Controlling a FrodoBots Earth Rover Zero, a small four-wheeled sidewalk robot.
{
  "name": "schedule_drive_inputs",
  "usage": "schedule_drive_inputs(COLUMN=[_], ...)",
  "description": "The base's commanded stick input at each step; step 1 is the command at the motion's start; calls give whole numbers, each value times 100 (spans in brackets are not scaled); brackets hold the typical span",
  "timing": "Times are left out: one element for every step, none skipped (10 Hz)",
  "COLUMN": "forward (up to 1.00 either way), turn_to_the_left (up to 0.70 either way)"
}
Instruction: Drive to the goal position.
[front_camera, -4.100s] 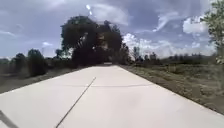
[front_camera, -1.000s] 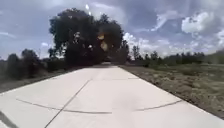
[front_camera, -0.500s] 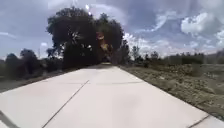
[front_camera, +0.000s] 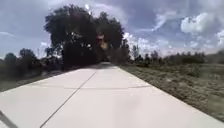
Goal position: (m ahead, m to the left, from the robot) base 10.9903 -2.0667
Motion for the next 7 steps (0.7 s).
schedule_drive_inputs(forward=[85, 85, 85, 85, 85, 85, 85], turn_to_the_left=[0, 0, 0, 0, 0, 0, 0])
